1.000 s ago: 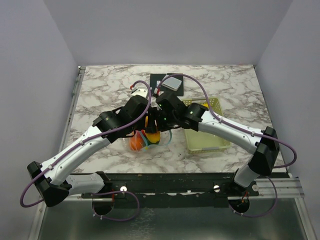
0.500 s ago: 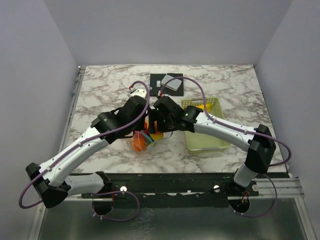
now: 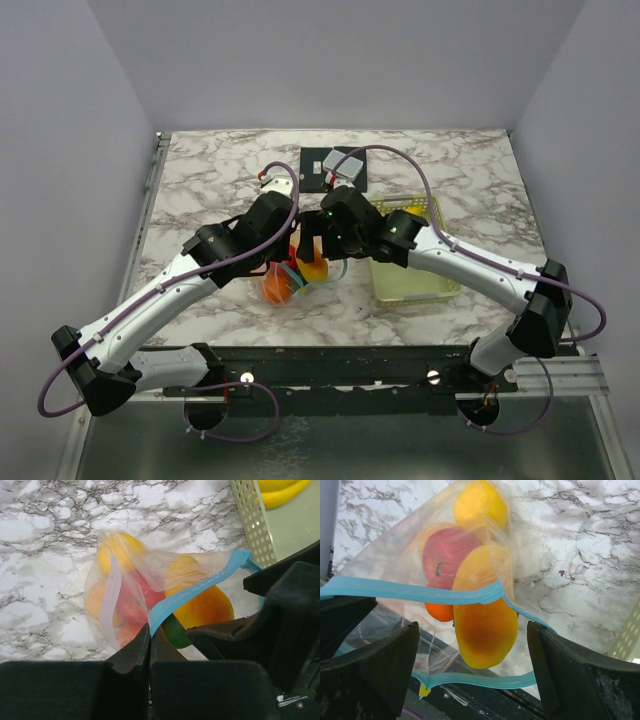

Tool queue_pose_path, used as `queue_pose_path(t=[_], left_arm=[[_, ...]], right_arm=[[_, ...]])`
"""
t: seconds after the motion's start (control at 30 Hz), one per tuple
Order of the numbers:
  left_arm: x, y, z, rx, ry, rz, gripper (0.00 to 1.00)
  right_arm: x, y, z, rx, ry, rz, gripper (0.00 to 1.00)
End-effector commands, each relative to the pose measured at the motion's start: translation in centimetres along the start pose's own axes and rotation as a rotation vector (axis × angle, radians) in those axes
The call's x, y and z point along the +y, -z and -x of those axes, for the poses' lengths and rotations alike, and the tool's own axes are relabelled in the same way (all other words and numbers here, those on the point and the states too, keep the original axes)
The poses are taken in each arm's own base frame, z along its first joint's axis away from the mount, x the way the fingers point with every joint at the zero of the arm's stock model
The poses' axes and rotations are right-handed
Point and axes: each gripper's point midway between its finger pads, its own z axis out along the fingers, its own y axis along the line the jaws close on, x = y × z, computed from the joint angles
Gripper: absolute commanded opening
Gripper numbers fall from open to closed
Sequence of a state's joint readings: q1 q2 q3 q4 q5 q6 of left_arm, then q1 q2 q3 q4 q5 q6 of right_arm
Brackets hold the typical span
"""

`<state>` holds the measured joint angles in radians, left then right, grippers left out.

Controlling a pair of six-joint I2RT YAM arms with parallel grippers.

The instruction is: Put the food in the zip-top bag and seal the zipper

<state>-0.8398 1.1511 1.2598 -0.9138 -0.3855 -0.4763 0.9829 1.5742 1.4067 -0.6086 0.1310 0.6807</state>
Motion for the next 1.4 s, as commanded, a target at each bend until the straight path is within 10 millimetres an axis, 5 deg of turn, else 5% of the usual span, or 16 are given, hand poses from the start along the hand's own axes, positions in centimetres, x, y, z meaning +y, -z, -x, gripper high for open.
queue_pose_path(t=[0.0, 0.27, 0.67, 0.93, 1.37], left_arm=[[-0.4, -0.2, 0.3, -0.014, 0.018, -0.011, 0.00], [-0.4, -0.3, 0.3, -0.014, 0.014, -0.007, 0.00], [-0.4, -0.4, 0.3, -0.013, 0.011, -0.008, 0.00], [-0.3, 0.0, 0.2, -0.018, 0.018, -0.015, 0.00], [-0.2, 0.3, -0.1, -0.018, 0.026, -0.025, 0.00]], right_arm=[[0.1, 2.3, 1.4, -0.054, 0.014, -0.003, 0.93], [-1.2, 5.9, 1.9, -0.088, 0.056, -0.020, 0.89], [-6.6, 9.4, 2.8, -0.169, 0.081, -0.221, 0.87], [-11.4, 9.5, 4.1, -0.172, 0.111, -0.382, 0.86], [-19.6, 5.8, 6.4, -0.125, -0.021, -0.512, 0.81]])
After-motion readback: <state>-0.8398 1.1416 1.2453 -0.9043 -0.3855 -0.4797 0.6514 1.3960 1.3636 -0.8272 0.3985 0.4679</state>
